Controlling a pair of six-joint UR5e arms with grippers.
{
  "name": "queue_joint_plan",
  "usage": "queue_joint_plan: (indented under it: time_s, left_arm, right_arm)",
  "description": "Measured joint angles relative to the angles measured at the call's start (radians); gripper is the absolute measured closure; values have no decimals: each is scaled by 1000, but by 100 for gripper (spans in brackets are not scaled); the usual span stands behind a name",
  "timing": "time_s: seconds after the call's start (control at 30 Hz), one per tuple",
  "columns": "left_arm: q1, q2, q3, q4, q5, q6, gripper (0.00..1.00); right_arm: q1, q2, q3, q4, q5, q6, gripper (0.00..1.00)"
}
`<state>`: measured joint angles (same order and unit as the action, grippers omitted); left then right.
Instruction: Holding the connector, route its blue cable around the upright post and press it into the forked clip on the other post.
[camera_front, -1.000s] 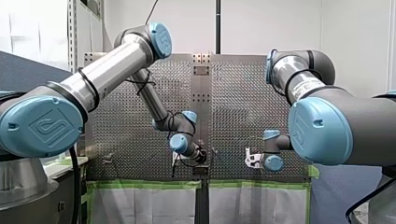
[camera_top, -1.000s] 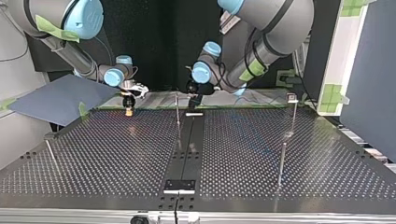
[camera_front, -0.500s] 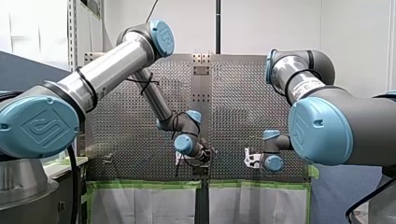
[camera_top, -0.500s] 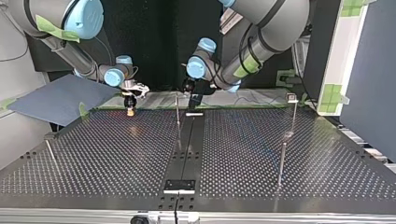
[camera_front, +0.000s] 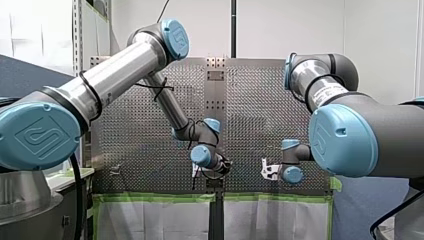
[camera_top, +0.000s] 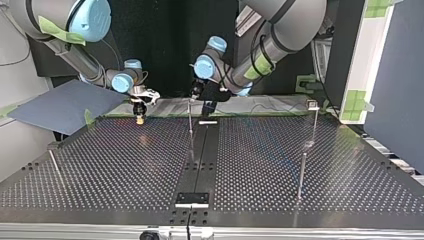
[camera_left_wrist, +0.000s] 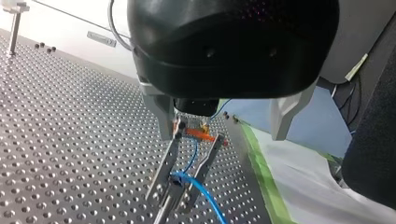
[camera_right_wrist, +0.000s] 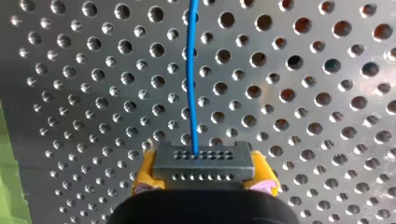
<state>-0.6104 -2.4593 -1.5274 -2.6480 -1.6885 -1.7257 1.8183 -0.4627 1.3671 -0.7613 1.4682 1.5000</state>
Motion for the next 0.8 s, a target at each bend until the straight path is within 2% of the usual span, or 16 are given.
queue_joint_plan:
  time_s: [0.67,0.8]
  left_arm:
    - [-4,0,0,3,-3,0,0]
    - [-8,12,-7,7,-16,2,0]
  right_arm:
    - [0,0,0,0,-1,0,100]
    - [0,1,0,0,-3,1,100]
